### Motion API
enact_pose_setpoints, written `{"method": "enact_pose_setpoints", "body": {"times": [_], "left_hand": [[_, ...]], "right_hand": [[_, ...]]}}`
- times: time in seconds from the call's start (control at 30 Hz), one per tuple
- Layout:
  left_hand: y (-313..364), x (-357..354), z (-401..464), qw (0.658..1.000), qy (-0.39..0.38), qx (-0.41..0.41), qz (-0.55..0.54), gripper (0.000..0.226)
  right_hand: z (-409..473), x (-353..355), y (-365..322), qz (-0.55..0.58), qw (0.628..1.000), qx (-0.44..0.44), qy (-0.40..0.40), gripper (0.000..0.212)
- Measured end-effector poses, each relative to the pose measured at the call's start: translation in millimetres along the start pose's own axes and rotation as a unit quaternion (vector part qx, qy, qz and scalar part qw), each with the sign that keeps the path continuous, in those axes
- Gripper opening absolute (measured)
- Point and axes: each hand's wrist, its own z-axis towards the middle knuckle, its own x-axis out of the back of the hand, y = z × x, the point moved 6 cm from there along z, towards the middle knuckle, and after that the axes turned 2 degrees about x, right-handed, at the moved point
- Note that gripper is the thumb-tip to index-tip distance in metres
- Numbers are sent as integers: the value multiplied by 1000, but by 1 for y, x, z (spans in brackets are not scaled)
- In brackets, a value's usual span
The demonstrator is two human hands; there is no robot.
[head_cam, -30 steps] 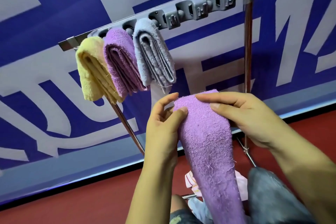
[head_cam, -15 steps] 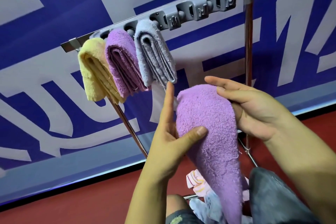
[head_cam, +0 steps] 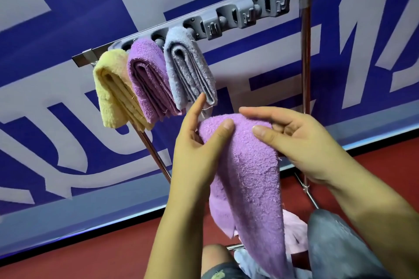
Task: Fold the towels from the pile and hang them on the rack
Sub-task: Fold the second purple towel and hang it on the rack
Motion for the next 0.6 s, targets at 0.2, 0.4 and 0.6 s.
{"method": "enact_pose_setpoints", "body": {"times": [0.2, 0.4, 0.6], "left_hand": [[-7, 1, -12, 990, -98, 56, -88, 91], [-2, 3, -16, 988, -66, 8, -139, 75], [3, -2, -4, 989, -37, 11, -144, 67]], "right_hand": [[8, -2, -2, 106, 994, 5, 34, 28], [8, -1, -1, 53, 998, -27, 10, 40], [7, 0, -6, -60, 996, 15, -63, 53]]}}
